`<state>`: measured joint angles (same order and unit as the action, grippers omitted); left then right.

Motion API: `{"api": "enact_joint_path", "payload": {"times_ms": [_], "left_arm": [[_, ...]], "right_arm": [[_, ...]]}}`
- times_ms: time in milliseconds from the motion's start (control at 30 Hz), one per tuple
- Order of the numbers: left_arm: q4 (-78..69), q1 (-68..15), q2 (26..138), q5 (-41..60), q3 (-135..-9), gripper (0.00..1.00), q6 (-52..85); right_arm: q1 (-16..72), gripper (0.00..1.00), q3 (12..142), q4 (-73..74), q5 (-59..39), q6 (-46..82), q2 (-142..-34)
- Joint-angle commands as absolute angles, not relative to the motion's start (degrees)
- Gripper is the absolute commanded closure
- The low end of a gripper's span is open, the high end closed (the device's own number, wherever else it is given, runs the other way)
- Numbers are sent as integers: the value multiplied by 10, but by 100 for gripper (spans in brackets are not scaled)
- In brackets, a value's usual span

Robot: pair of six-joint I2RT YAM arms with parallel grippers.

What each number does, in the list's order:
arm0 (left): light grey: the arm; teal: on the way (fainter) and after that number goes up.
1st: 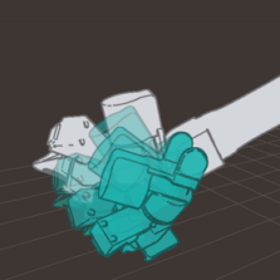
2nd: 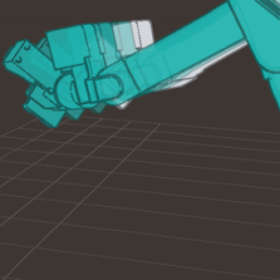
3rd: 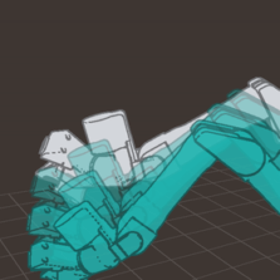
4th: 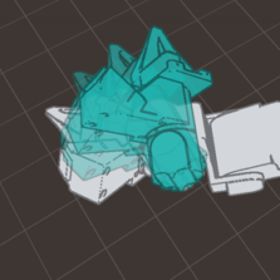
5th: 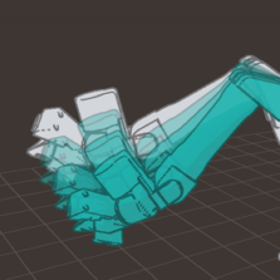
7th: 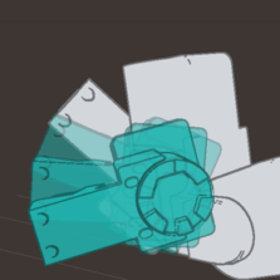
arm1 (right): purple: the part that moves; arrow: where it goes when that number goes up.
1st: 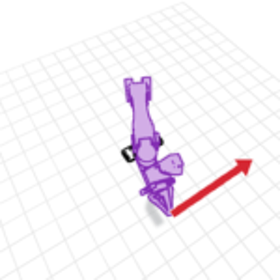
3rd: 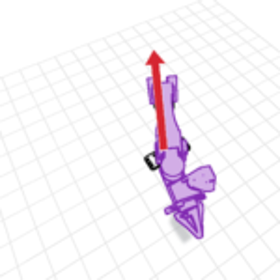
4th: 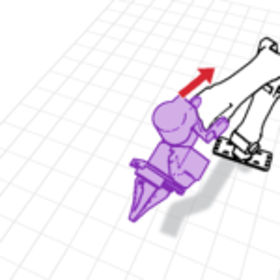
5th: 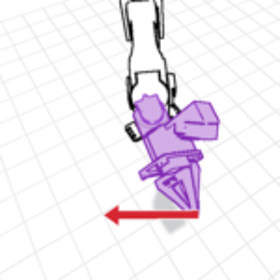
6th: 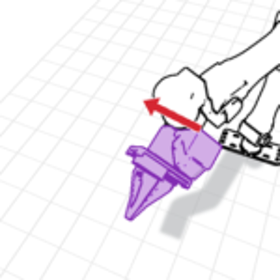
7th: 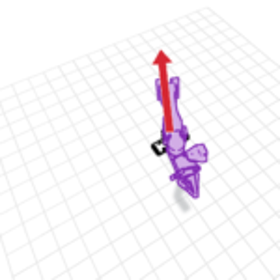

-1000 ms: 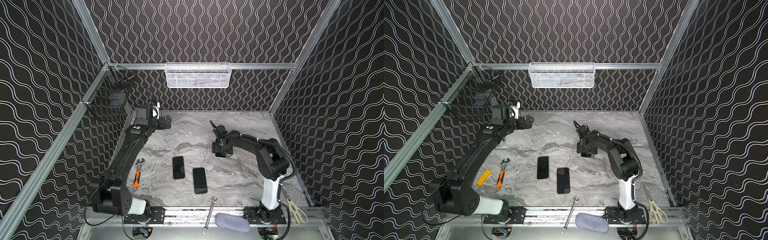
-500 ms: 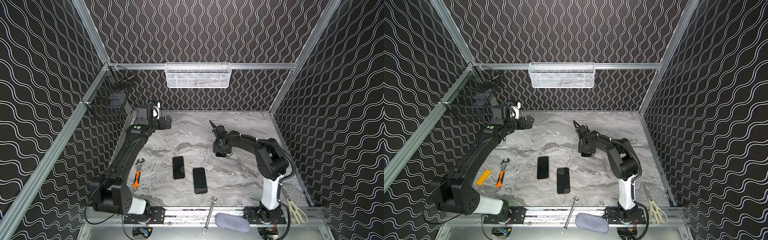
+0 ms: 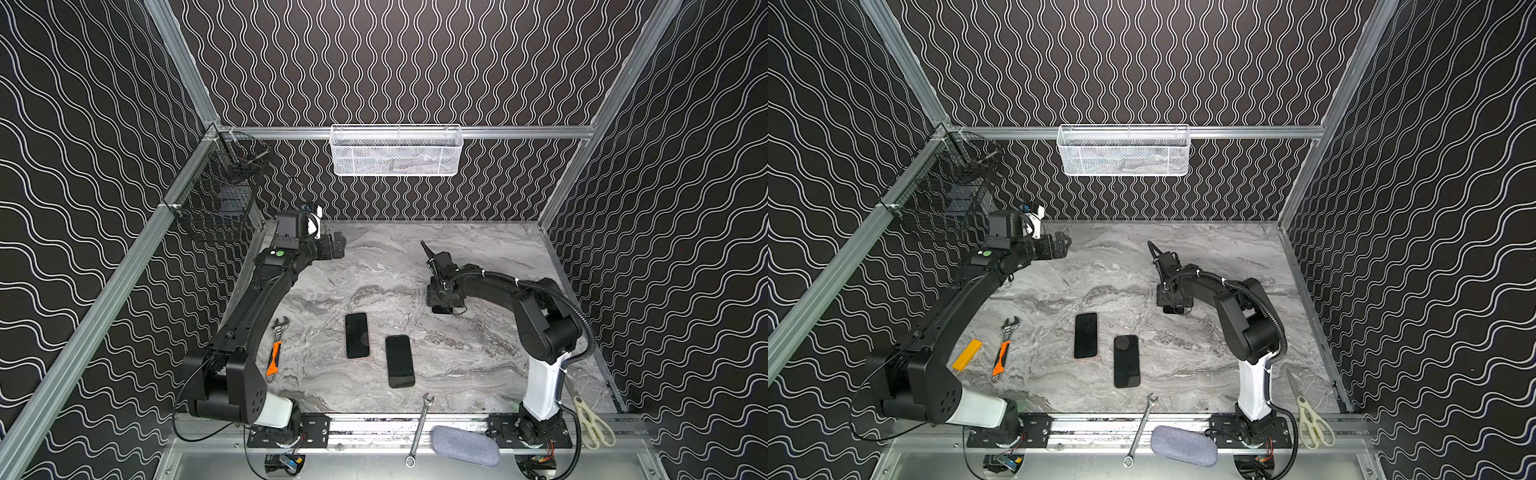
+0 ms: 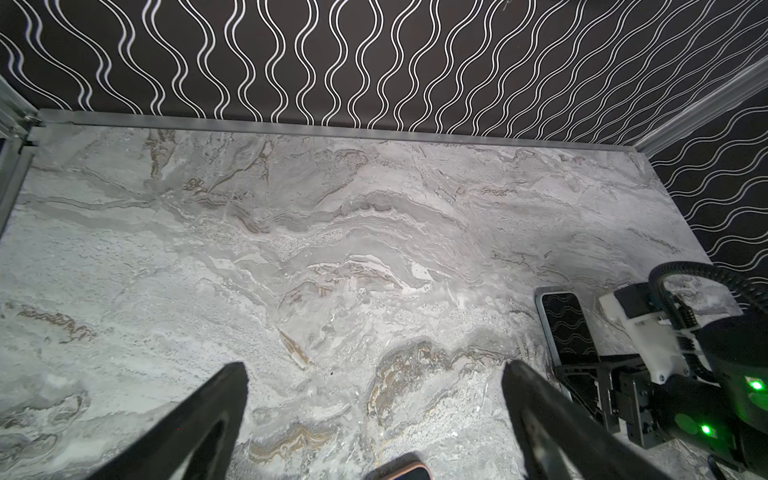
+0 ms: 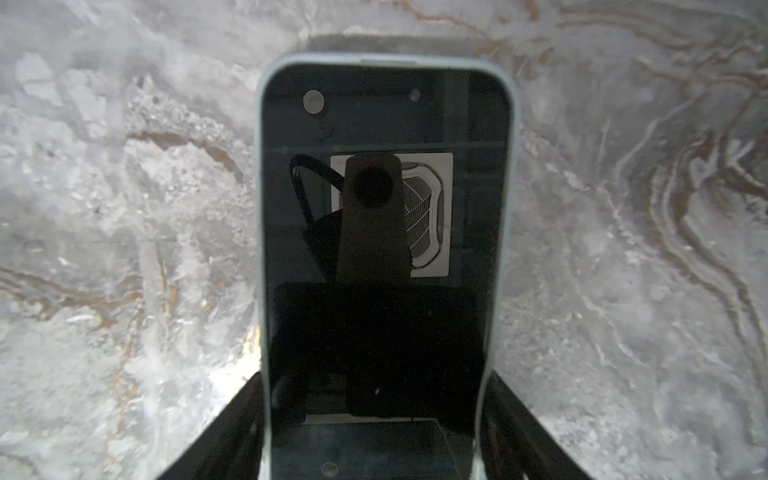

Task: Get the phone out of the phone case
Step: 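Lift the cased phone with the right gripper while the left arm reaches toward it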

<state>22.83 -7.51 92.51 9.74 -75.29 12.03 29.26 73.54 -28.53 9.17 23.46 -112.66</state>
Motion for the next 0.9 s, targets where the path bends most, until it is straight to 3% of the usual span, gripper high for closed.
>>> {"api": "enact_joint_path", "payload": {"times_ms": [0, 867], "left_arm": [[211, -75, 928, 107, -755, 1, 131], [211, -88, 975, 187, -762, 1, 181]], "right_arm": [[286, 54, 729, -285, 55, 234, -1131], [272, 55, 716, -253, 14, 212, -1091]]}}
